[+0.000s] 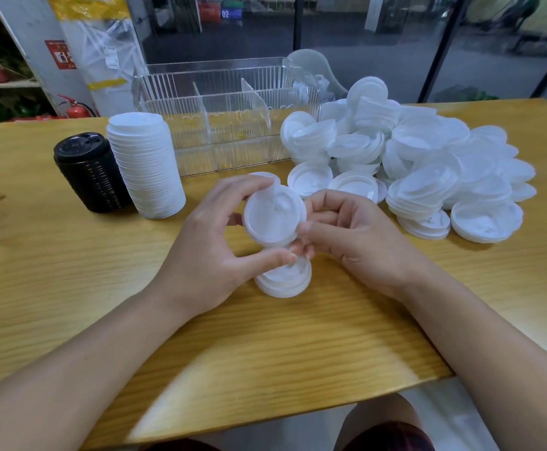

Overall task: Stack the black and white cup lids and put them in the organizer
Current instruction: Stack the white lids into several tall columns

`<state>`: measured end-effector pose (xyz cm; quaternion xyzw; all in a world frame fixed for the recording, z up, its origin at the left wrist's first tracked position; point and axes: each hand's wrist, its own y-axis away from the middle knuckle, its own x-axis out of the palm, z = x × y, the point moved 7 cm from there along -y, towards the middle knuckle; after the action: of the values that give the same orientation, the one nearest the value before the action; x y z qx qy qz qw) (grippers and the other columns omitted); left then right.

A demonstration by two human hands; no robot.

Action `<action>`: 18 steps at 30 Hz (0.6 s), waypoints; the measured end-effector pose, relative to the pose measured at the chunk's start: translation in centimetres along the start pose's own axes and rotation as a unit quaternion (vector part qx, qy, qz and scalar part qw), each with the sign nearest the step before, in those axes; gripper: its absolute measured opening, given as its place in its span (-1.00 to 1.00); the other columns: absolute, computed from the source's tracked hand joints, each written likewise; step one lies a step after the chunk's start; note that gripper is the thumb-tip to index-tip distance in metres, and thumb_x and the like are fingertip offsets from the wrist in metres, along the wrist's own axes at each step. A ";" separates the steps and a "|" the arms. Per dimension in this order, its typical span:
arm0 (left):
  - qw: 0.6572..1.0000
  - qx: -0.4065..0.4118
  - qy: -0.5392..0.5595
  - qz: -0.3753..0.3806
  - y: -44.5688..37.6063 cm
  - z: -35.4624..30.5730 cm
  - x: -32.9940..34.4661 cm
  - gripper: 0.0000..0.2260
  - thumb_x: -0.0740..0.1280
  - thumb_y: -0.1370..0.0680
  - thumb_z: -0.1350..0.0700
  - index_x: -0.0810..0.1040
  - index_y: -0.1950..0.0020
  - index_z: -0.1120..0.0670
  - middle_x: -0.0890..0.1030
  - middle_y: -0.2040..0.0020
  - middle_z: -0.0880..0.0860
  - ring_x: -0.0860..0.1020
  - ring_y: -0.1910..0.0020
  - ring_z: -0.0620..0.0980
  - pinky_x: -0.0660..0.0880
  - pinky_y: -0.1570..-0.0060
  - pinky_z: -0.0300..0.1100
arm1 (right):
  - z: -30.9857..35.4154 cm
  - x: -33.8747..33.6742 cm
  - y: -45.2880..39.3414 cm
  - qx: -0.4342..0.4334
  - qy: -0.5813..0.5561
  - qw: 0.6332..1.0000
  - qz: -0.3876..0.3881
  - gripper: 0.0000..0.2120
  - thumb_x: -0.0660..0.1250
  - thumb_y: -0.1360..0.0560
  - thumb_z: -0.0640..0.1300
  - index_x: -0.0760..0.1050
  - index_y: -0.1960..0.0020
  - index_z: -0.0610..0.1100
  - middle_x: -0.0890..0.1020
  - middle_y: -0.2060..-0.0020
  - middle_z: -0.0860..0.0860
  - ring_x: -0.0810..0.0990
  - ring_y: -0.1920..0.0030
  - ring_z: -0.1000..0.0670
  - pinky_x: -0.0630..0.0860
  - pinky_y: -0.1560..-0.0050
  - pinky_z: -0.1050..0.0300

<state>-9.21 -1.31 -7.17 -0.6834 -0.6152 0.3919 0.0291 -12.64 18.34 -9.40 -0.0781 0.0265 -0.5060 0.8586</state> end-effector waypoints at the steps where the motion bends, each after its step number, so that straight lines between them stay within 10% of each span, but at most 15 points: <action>1: 1.000 -0.002 -0.001 0.001 0.0 0.0 0.0 -0.27 0.70 -0.40 -0.09 0.54 -0.53 -0.04 0.53 -0.46 -0.19 0.50 -0.53 0.04 0.60 -0.34 0.11 | 0.0 0.2 0.1 -0.003 0.010 1.000 0.010 -0.86 0.40 -0.65 -0.34 0.56 -0.18 -0.36 0.70 0.09 -0.37 0.70 0.09 -0.19 0.58 0.07 0.05; 9: 1.000 -0.017 0.011 0.015 -0.3 0.3 -0.7 -0.33 0.68 -0.46 -0.04 0.56 -0.54 -0.11 0.51 -0.42 -0.13 0.51 -0.51 0.04 0.53 -0.45 0.05 | 1.3 -1.1 0.3 -0.045 0.106 0.991 -0.065 -0.89 0.43 -0.67 -0.25 0.64 -0.06 -0.32 0.72 0.21 0.05 0.55 0.26 0.05 0.47 0.19 0.29; 13: 0.995 -0.038 0.004 0.094 -0.2 0.7 -0.5 -0.33 0.69 -0.44 0.04 0.57 -0.52 -0.14 0.59 -0.41 -0.18 0.54 -0.48 -0.04 0.45 -0.51 -0.05 | 0.5 -2.4 0.6 -0.084 0.367 0.912 -0.166 -0.91 0.51 -0.61 -0.17 0.70 -0.07 0.00 0.68 0.16 0.12 0.56 0.25 0.11 0.43 0.14 0.34; 18: 0.981 -0.036 -0.042 0.188 0.5 0.5 0.9 -0.37 0.68 -0.46 0.07 0.60 -0.50 -0.18 0.57 -0.45 -0.23 0.49 -0.53 -0.15 0.34 -0.51 -0.28 | -0.8 -1.7 0.0 -0.077 0.463 0.877 -0.108 -0.76 0.56 -0.57 -0.09 0.69 -0.22 0.01 0.65 -0.09 0.18 0.63 0.12 0.05 0.51 0.06 0.26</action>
<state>-9.20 -0.87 -8.23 -0.7701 -0.4905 0.3964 -0.0958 -13.61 19.75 -10.27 0.0964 0.4512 -0.5702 0.6797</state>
